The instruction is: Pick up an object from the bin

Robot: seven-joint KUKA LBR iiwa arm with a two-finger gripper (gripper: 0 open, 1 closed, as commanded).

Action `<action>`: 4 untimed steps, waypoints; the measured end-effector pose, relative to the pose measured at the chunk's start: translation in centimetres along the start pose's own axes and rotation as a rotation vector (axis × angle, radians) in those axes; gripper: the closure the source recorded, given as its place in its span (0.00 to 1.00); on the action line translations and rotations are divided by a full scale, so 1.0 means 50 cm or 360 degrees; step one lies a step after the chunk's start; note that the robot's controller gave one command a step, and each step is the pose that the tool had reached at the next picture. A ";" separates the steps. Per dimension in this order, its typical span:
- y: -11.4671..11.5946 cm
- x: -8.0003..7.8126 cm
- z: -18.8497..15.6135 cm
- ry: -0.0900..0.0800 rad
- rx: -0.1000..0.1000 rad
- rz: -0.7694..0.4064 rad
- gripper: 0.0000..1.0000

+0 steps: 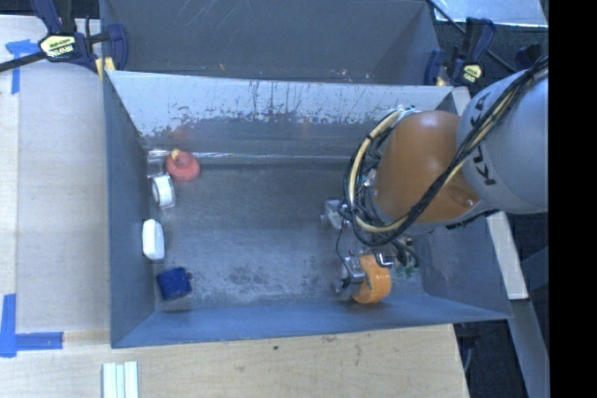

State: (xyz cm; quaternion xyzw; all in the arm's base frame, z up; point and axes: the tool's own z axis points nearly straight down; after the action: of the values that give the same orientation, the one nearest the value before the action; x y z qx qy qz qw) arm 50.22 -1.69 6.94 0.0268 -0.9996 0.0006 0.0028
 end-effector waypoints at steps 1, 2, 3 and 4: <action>0.028 -0.029 -0.093 -0.0028 0.0003 -0.0702 0.00; -0.115 0.032 -0.062 -0.0003 0.0000 0.0030 0.00; -0.079 0.031 -0.023 -0.0017 0.0006 -0.0877 0.00; -0.144 -0.017 -0.002 -0.0008 0.0004 -0.1589 1.00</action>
Offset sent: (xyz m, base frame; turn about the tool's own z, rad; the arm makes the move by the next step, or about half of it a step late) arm -0.0141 -0.0583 0.0306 0.0164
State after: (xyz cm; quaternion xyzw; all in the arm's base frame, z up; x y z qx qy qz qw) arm 51.44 -8.84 7.06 0.5019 -0.8649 0.0002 0.0003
